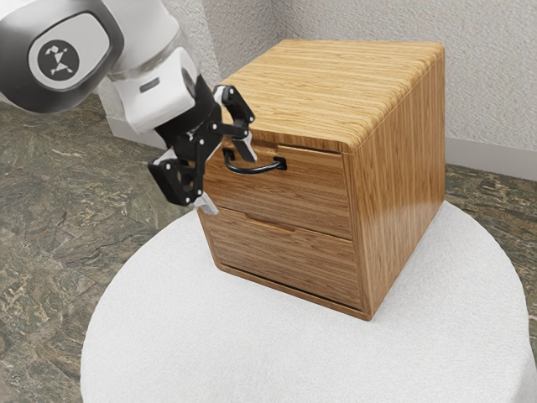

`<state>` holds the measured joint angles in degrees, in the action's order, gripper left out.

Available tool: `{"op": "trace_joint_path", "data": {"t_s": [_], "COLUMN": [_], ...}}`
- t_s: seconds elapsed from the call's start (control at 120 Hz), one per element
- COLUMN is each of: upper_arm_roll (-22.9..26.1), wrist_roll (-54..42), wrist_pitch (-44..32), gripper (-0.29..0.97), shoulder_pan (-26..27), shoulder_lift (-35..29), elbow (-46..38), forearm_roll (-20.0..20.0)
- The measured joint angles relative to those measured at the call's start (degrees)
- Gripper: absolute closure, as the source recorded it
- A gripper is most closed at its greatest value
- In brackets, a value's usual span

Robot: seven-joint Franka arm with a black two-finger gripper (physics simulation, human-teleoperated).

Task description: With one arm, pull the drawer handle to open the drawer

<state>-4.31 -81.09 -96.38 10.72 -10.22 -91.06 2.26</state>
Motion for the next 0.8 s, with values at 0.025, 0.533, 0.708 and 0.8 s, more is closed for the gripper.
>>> {"op": "trace_joint_path", "data": {"t_s": [0.025,0.533,0.708,0.8], "upper_arm_roll": [-0.5,-6.1,-6.3,-7.1], "wrist_roll": [-0.5,-6.1,-6.8,-6.7], "wrist_pitch": [-0.3,-3.8,-4.8,-5.1], "gripper": [0.0,0.0,0.0,0.0], "shoulder_pan": [0.3,2.3,2.5,2.4], "shoulder_lift": [0.1,-0.4,0.9,1.3], "elbow": [-0.1,-2.4,-2.0,-2.0], "forearm_roll": [0.0,-0.2,-0.3,-0.3]}}
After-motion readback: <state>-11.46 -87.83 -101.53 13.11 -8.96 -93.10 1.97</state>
